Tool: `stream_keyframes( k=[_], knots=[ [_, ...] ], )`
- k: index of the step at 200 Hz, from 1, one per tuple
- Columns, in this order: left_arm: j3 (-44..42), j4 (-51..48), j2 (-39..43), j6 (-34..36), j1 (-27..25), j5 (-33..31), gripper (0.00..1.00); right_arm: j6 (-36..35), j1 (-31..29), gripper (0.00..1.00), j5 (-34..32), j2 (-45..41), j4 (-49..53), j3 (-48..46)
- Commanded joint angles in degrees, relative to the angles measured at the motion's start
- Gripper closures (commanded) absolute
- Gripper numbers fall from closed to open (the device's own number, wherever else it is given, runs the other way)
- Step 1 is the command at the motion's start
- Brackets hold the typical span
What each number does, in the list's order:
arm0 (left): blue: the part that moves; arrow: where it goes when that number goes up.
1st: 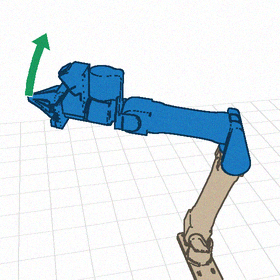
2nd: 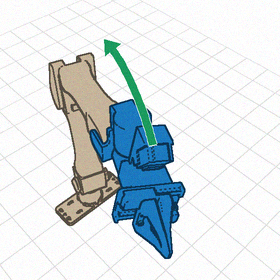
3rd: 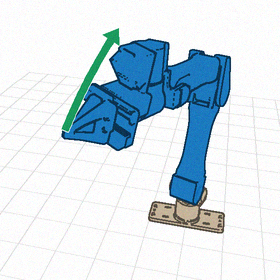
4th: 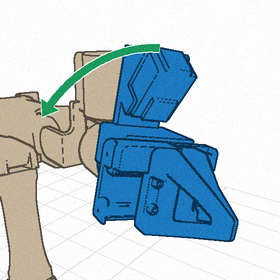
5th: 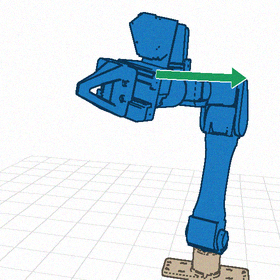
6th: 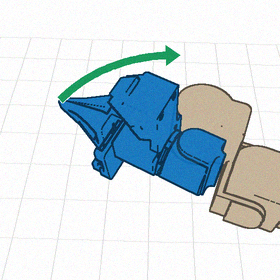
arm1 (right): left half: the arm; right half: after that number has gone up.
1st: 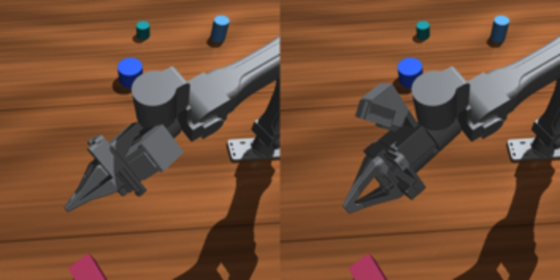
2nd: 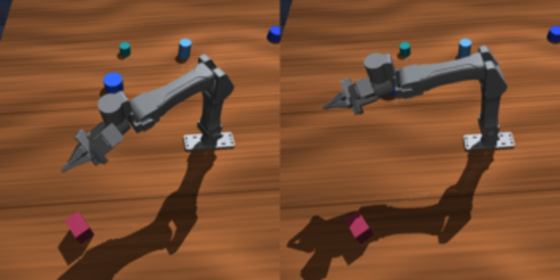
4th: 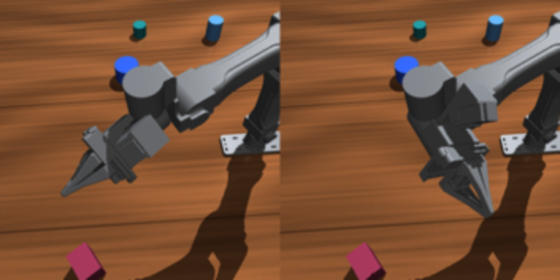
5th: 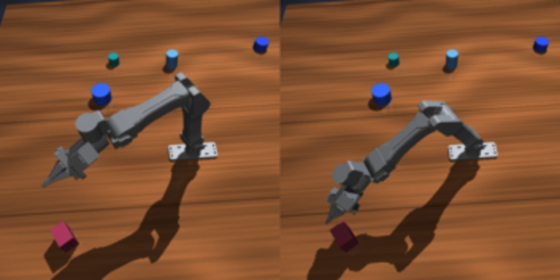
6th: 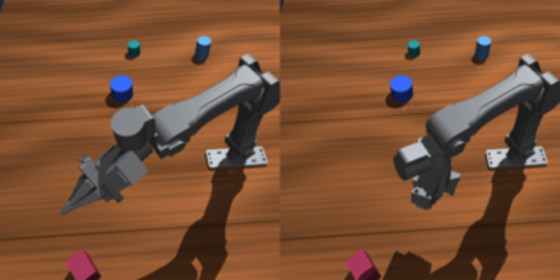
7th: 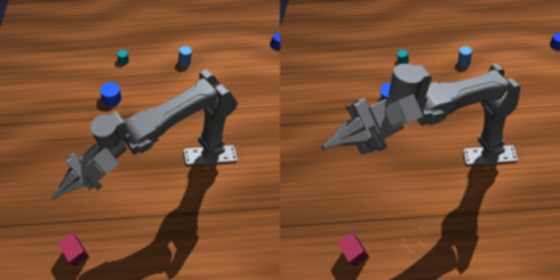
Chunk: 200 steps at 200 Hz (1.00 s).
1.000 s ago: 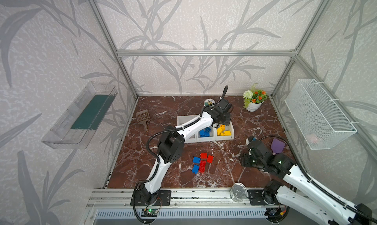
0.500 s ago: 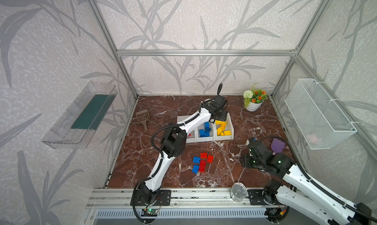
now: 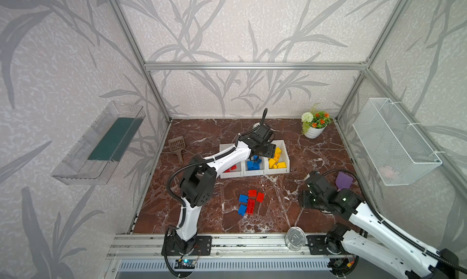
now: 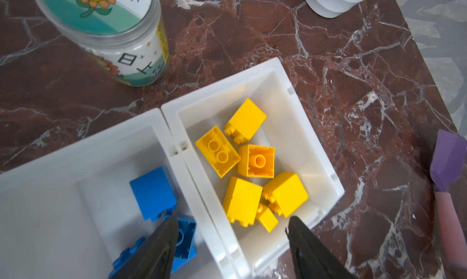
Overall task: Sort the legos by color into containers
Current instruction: 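Withdraw the left gripper while the right gripper reaches toward the red bricks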
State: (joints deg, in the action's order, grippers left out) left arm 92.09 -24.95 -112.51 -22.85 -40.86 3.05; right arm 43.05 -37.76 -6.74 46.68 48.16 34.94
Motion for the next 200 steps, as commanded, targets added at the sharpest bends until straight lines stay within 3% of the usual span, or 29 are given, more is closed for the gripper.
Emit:
stream_keyframes(
  k=[1, 81, 124, 200],
  knots=[
    [-6.1, 5.6, 5.9, -0.5, 1.4, 0.3, 0.29, 2.2, 0.1, 0.39, -1.4, 0.5, 0.9, 1.5],
    [-28.7, 13.1, 22.8, -1.4, 4.2, -0.8, 0.28, 2.5, -2.1, 0.39, -1.6, 8.7, -4.3, 3.8],
    [-35.0, 11.1, 30.8, -0.9, 4.9, -4.6, 0.28, 0.6, -3.9, 0.39, 1.9, 19.0, -13.2, 6.8],
    [-43.1, 11.1, 39.8, -2.7, 6.2, -9.1, 0.27, -3.1, -12.0, 0.38, 3.9, 37.2, -16.5, 17.7]
  ],
)
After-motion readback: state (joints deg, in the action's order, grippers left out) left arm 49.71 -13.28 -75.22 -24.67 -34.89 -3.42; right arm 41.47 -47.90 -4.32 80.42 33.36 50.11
